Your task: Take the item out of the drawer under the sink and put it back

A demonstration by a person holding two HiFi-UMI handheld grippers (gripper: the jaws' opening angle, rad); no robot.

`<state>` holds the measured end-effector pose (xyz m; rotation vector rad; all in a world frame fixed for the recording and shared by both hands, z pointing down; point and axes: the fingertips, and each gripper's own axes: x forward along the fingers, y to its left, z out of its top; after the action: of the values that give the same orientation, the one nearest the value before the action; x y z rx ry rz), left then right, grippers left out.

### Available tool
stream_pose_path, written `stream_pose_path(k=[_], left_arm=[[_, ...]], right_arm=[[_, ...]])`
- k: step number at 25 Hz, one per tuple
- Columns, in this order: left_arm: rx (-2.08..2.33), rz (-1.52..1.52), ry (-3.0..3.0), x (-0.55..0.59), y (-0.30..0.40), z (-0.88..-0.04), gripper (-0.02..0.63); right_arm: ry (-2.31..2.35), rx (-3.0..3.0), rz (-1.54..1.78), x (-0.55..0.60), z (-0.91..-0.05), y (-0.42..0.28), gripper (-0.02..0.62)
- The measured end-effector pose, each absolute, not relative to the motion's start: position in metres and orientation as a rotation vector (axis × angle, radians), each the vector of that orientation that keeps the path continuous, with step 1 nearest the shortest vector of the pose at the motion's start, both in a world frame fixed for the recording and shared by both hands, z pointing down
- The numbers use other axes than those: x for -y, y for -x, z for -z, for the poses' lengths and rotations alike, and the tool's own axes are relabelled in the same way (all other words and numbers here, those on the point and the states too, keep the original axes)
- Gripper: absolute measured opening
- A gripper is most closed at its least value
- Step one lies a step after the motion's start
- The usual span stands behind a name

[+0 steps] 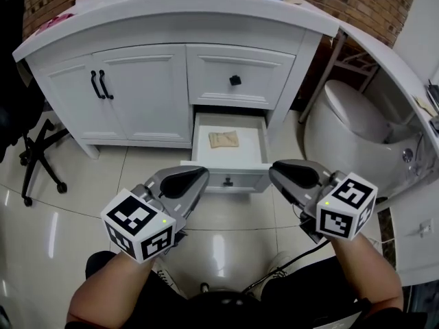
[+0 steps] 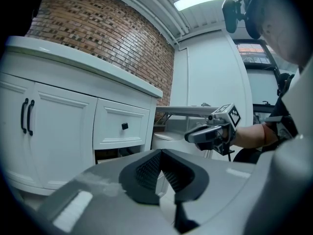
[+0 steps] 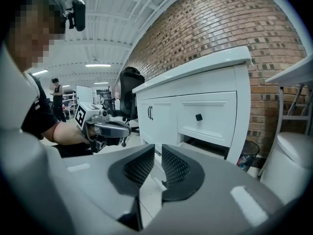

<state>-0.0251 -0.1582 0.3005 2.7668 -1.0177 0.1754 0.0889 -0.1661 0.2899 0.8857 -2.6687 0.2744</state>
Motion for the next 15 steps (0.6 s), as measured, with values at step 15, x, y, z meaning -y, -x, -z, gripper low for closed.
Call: stream_pose_path(k=[15], left_arm=[[0.990,-0.196,-2.755,0.161,0.024,-0.310,0.006]], right_arm=[[-0.680,2.383,0.106,0.286,-0.327,-0.040,0.092]])
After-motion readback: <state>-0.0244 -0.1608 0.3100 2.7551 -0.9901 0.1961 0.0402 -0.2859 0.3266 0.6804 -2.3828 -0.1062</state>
